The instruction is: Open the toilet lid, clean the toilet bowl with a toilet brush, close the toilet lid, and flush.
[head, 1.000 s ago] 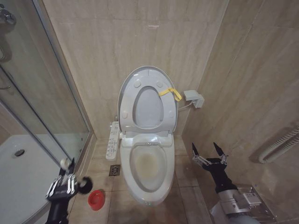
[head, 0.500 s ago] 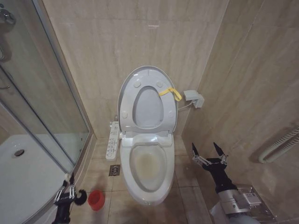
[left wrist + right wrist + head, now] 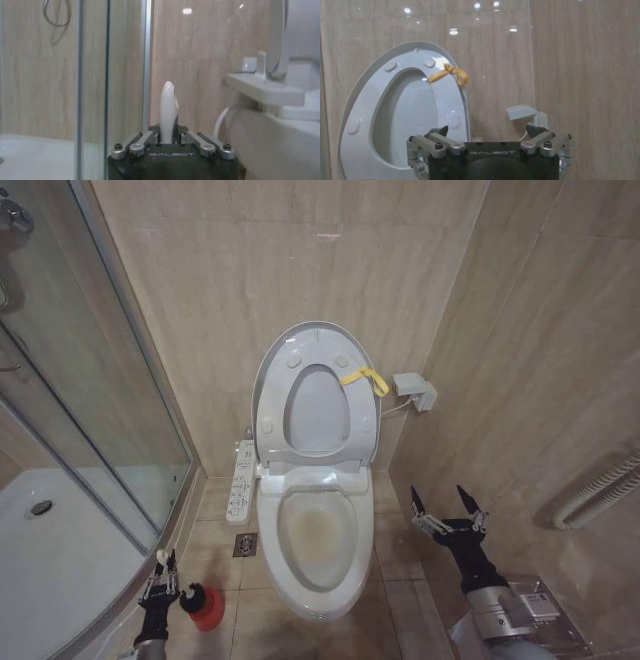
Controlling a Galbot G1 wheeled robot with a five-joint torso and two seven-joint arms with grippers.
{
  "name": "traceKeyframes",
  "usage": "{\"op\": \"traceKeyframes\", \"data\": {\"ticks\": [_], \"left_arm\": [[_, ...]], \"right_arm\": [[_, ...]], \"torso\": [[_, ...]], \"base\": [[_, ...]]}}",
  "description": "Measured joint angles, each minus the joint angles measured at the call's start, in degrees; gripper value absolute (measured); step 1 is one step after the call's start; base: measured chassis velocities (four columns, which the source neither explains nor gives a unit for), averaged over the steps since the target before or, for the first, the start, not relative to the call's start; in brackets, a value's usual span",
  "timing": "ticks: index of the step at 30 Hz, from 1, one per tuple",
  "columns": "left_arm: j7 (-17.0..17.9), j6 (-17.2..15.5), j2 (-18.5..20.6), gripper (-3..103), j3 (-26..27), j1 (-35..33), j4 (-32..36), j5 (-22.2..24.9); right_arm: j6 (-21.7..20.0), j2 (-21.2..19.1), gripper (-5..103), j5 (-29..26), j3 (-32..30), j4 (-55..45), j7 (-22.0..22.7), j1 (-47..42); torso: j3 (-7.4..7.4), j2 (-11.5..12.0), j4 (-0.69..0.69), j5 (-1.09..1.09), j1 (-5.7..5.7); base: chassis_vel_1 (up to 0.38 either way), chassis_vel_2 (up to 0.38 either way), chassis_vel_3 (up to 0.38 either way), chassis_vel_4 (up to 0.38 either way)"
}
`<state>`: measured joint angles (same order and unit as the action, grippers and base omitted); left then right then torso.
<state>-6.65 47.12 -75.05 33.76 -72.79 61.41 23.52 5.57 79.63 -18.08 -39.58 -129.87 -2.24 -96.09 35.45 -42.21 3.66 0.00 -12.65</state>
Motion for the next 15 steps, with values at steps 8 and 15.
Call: {"op": "traceKeyframes", "data": {"ticks": [8, 15], "left_arm": [[-1.62, 0.26, 0.24, 20, -1.37, 1.79, -4.39, 4.03], [-2.23, -0.27, 0.21, 20, -2.4, 0.71, 0.14, 5.84]], "right_arm": [[0.0, 0.0, 100, 0.0, 0.0, 0.0, 0.01, 0.0], [0.0, 0.0, 100, 0.0, 0.0, 0.0, 0.0, 0.0]], "torso": [[-0.01, 0.0, 0.01, 0.03, 0.01], [0.0, 0.0, 0.01, -0.03, 0.0]], "base": [[0.0, 0.0, 0.0, 0.0], [0.0, 0.0, 0.0, 0.0]]}}
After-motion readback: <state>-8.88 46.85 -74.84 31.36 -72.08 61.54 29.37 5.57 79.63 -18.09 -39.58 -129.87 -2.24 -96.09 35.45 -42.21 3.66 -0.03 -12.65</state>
